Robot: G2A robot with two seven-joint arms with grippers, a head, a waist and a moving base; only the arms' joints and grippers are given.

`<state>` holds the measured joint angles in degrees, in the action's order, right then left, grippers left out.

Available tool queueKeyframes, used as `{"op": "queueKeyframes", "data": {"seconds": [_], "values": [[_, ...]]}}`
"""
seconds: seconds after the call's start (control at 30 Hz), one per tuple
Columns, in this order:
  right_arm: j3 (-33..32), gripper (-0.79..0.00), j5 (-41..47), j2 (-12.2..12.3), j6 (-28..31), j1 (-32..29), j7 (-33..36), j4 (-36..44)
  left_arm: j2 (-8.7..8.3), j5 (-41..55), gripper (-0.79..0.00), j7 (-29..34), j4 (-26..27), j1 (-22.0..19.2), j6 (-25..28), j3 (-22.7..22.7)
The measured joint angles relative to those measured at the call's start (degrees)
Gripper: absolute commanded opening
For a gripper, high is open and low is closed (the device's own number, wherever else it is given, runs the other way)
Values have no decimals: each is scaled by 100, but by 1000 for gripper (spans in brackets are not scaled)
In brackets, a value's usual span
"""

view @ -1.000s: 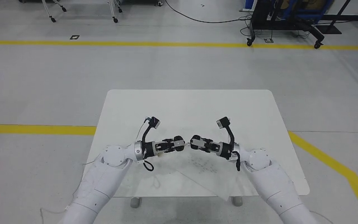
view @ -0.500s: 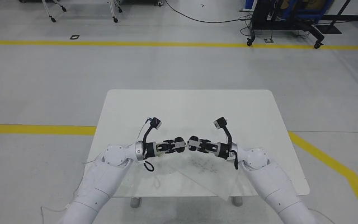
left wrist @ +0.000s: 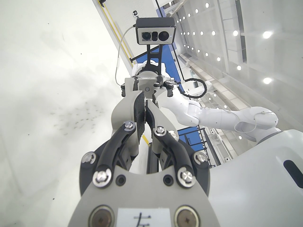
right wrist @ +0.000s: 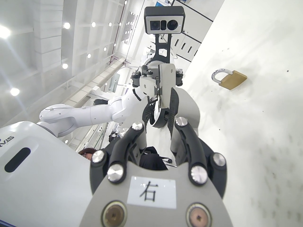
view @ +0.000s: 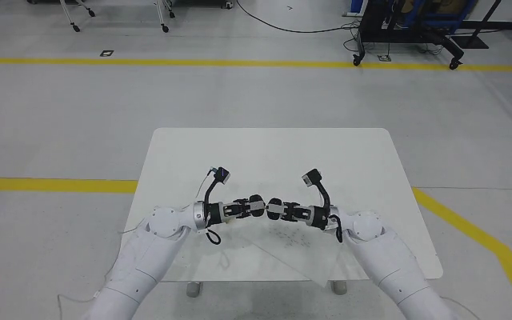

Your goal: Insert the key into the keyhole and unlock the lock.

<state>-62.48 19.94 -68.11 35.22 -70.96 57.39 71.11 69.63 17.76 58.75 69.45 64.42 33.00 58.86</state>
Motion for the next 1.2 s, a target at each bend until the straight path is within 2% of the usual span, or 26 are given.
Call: {"op": "queueKeyframes", "data": {"seconds": [0.17, 0.2, 0.27, 0.53, 0.83, 0.93, 1.03, 1.13, 1.2], "values": [[30, -785, 22, 4, 15, 18, 11, -13, -7, -28, -785, -17, 14, -2, -7, -24], [33, -785, 22, 6, 22, 20, 10, -17, -8, -27, -733, -16, 14, -3, -8, -28], [38, -785, 6, 10, 30, 24, 8, -22, -10, -23, 0, -7, 9, -10, -14, -41], [-159, -785, -93, 76, 169, -15, -102, -23, -11, -3, 0, -142, -15, -28, 66, -20], [-985, -785, -253, 293, 486, -533, -411, 447, -12, -8, 0, -154, 0, -25, 59, -9], [-1002, -785, -228, 297, 488, -551, -405, 465, -57, 1, 0, -408, 191, 10, 1, 208], [-997, -785, -231, 296, 486, -547, -404, 461, -176, -309, 0, -303, 555, 45, 2, 569], [-997, -785, -231, 296, 486, -547, -404, 461, -330, -1013, 0, 14, 1133, 139, -85, 960], [-998, -785, -231, 296, 486, -547, -404, 461, -439, -1840, 0, 162, 1585, 223, -361, 1212]]}}
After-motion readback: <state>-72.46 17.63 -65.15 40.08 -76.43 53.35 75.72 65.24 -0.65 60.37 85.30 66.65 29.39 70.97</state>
